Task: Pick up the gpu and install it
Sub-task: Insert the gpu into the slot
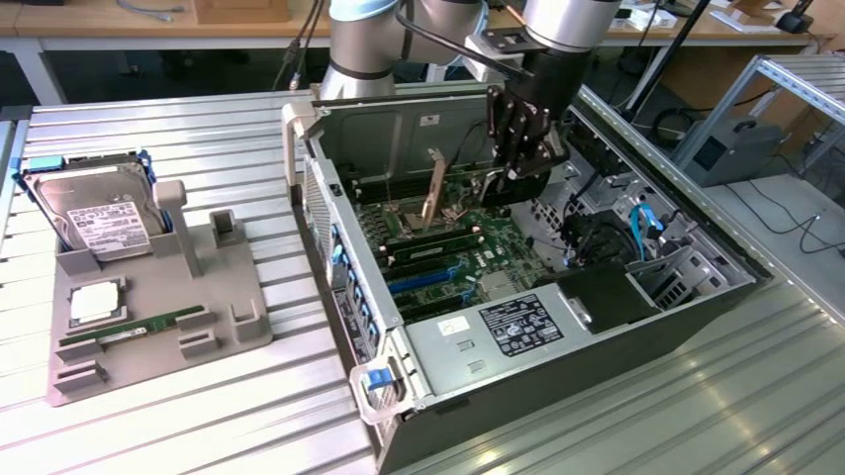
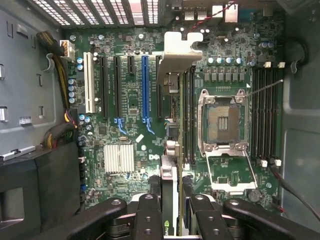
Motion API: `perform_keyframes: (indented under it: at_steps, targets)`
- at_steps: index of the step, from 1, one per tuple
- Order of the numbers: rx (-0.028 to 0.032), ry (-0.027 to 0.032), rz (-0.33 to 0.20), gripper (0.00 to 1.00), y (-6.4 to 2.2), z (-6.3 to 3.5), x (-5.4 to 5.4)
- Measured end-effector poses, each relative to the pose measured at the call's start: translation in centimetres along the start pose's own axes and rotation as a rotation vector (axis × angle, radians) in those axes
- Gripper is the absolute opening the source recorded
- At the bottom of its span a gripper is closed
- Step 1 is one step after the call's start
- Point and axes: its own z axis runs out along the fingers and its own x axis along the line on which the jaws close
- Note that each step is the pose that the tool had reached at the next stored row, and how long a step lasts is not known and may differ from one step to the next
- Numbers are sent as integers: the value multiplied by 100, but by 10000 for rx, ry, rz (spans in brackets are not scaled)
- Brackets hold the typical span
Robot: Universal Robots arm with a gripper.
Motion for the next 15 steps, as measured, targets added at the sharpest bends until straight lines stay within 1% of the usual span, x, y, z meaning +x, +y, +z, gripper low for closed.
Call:
perform_keyframes:
  at_steps: [15]
  targets:
    - [0, 1, -4, 27, 4, 40, 22]
